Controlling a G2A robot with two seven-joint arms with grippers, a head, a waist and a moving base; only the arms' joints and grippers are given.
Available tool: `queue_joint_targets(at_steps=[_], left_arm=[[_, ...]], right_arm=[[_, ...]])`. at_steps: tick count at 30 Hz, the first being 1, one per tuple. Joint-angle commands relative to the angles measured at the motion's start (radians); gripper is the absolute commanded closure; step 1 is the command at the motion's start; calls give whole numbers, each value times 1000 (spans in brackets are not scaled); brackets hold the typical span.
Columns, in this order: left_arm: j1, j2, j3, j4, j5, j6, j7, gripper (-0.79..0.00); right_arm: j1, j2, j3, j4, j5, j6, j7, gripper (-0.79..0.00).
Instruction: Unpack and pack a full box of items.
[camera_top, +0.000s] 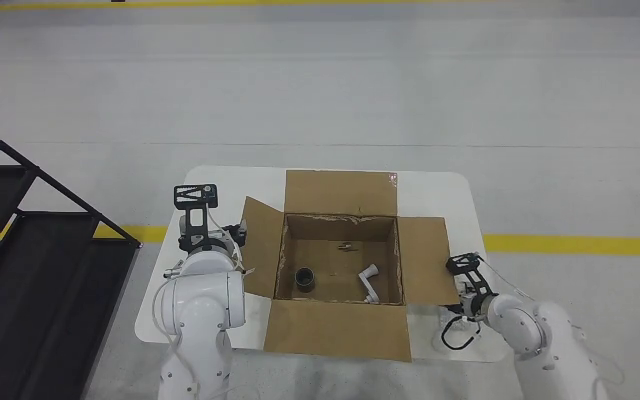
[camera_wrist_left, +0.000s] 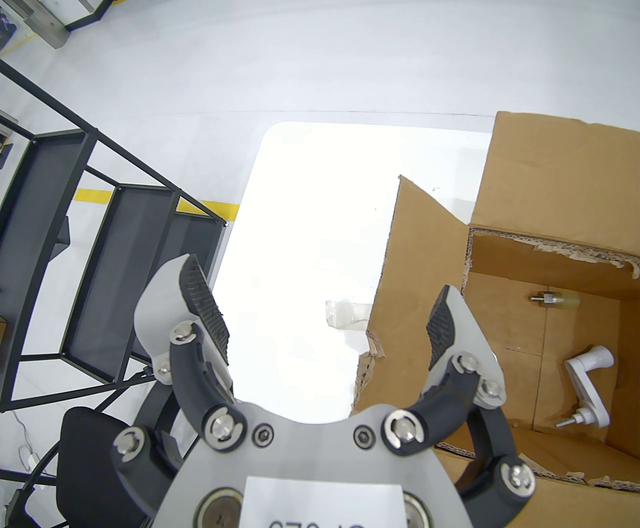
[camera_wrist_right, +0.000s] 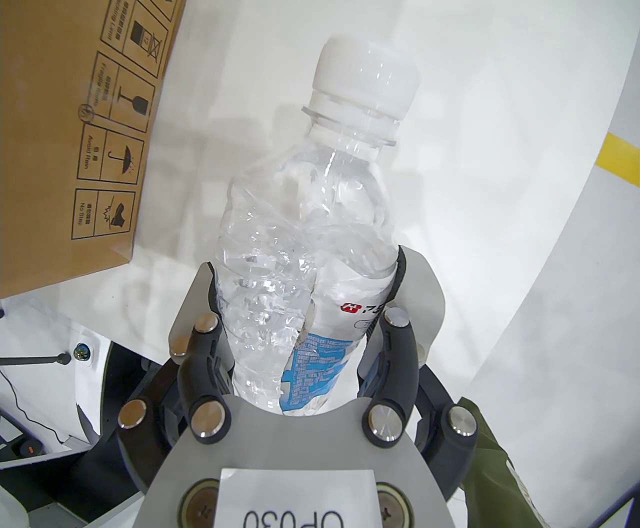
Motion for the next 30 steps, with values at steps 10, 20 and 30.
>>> queue_joint_targets(at_steps=[10, 20, 30], left_arm=[[0, 0, 0, 0, 0, 0, 0, -785], [0, 0, 0, 0, 0, 0, 0, -785], [0, 0, 0, 0, 0, 0, 0, -785]], right_arm=[[49, 6, -48, 76, -30, 11, -10, -332], [71, 18, -37, 88, -13, -12, 12, -456], [80, 28, -34, 96, 7, -14, 7, -785]])
